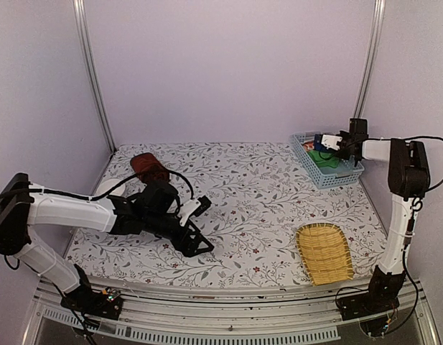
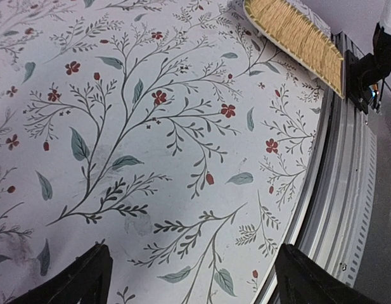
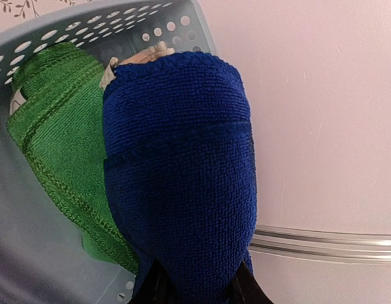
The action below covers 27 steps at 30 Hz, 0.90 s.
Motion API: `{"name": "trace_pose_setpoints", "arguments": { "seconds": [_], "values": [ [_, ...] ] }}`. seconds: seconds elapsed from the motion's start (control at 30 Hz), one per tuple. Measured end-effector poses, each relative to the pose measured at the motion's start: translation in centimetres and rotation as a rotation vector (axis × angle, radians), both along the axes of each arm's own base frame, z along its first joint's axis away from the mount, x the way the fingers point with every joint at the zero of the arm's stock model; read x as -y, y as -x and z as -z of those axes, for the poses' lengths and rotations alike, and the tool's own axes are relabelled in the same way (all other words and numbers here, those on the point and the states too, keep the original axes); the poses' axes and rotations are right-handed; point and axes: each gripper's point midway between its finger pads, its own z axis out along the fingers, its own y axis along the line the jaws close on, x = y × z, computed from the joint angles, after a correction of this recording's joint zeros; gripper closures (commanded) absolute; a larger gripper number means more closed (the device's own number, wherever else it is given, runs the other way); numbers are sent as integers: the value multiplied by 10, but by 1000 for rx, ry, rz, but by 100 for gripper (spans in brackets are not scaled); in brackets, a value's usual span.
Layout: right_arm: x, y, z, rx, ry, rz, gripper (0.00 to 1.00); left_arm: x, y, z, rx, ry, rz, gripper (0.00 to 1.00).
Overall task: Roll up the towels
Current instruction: Place the towel in the bin.
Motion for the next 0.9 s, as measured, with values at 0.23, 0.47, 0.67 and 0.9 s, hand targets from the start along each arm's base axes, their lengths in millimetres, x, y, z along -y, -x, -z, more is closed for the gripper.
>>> {"name": "trace_pose_setpoints", "arguments": {
  "seconds": [0.23, 0.47, 0.67, 0.9],
  "values": [
    [-4, 17, 37, -58, 19, -38, 98, -2, 2, 3, -14, 1, -11, 9],
    [-5, 28, 46, -50, 49, -75, 98, -1, 3, 2, -16, 8, -5, 9],
    [-7, 30, 45, -36, 69, -106, 98, 0, 4, 5, -25, 9, 2, 9],
    [-6, 30, 45, -26, 60, -113, 98, 1, 3, 5, -28, 13, 1, 10]
  ]
}}
